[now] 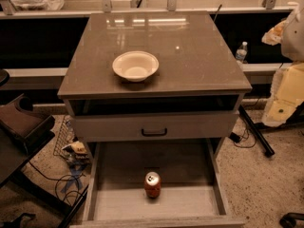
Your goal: Pick coke can from middle drawer and place on counter
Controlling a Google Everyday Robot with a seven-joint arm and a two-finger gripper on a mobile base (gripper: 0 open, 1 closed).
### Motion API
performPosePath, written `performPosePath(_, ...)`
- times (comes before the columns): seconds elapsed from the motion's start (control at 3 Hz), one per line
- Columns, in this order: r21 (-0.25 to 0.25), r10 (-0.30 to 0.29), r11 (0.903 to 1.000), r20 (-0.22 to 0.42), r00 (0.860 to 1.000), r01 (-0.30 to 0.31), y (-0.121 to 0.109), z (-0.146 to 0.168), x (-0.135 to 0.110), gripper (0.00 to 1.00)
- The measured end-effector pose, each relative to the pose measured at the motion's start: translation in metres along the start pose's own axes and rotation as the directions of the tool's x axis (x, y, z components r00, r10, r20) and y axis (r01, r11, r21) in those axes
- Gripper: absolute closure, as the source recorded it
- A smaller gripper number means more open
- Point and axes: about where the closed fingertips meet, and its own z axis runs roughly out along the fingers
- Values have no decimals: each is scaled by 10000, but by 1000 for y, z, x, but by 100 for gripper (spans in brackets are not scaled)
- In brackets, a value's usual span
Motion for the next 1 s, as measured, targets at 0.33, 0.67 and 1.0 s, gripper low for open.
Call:
performPosePath(0.33,2,0,10000,1,10000,0,0,0,0,0)
performPosePath(0.67,-7,38,10000,428,9991,-38,0,9,1,0)
performPosePath(1.0,-154,141,9998,2058,9785,-111,7,53,8,0)
